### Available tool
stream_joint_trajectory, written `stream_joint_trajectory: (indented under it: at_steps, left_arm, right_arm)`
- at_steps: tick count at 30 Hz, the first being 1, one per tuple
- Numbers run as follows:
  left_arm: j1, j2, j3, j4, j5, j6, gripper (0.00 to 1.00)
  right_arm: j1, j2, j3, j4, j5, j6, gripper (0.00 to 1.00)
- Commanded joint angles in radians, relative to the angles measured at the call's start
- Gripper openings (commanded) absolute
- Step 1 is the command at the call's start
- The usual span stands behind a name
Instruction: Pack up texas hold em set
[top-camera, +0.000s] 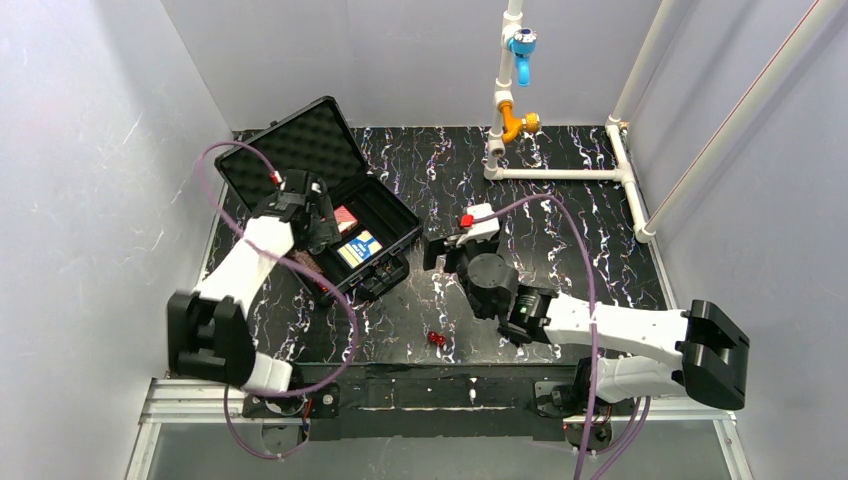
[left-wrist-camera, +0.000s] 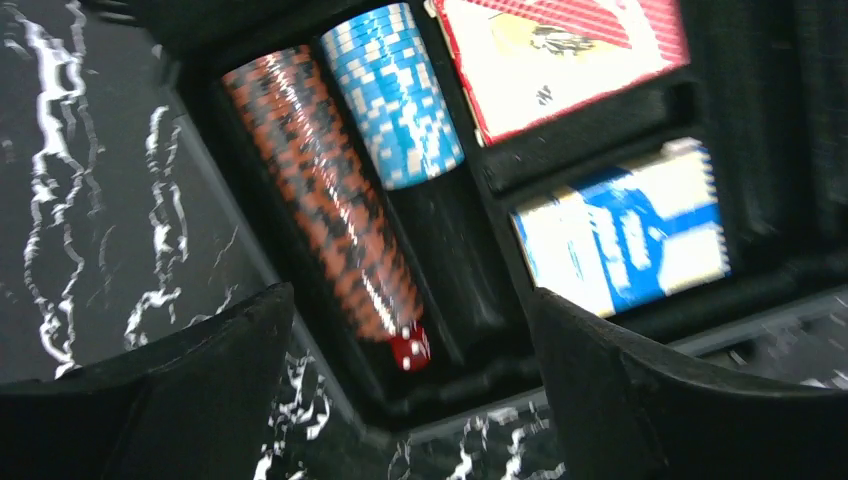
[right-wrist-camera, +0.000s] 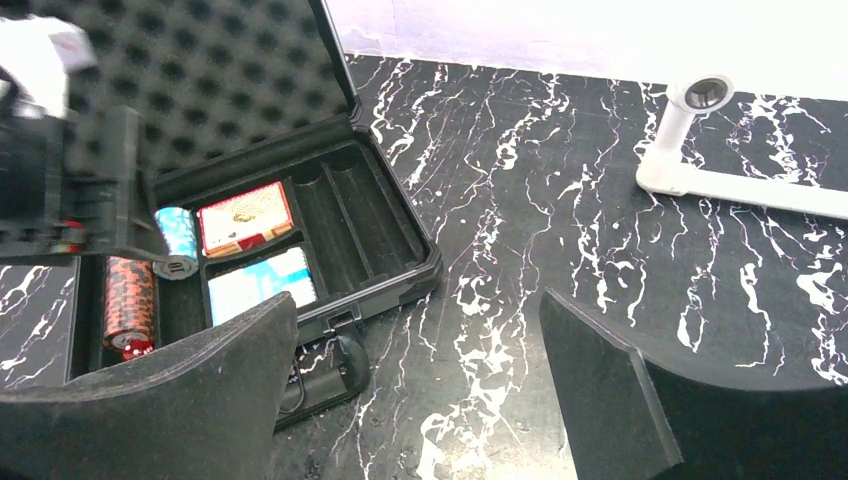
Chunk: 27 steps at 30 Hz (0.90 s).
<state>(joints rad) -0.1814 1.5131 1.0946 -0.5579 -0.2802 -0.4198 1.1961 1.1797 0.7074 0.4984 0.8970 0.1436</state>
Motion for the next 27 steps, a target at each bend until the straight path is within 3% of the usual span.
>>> stream_joint_trajectory:
  at_steps: [1,3,8,17,27]
  left_arm:
    - [0.0,-0.273,0.003,-0.139,0.041,0.043,0.9]
    - [0.001,-0.341,0.001,-0.167,0.016,0.082,0.98]
    - [0.002,-0.466,-0.054,-0.189,-0.061,0.165,0.98]
    - [0.001,-0.556,-0.142,-0.153,-0.085,0.145,0.98]
    - [0.003,-0.586,-0.152,-0.152,-0.087,0.143,0.98]
  right_arm:
    - [0.005,0.048,0.124,-0.1,0.066,0.066,0.98]
    - [0.005,0.061,0.153,-0.15,0.083,0.091,0.98]
    - [0.004,0.084,0.207,-0.287,0.086,0.138,0.98]
    - [0.005,0.104,0.237,-0.508,0.062,0.128,0.98]
    - [-0.006,0.078,0.28,-0.888,0.192,0.462,0.98]
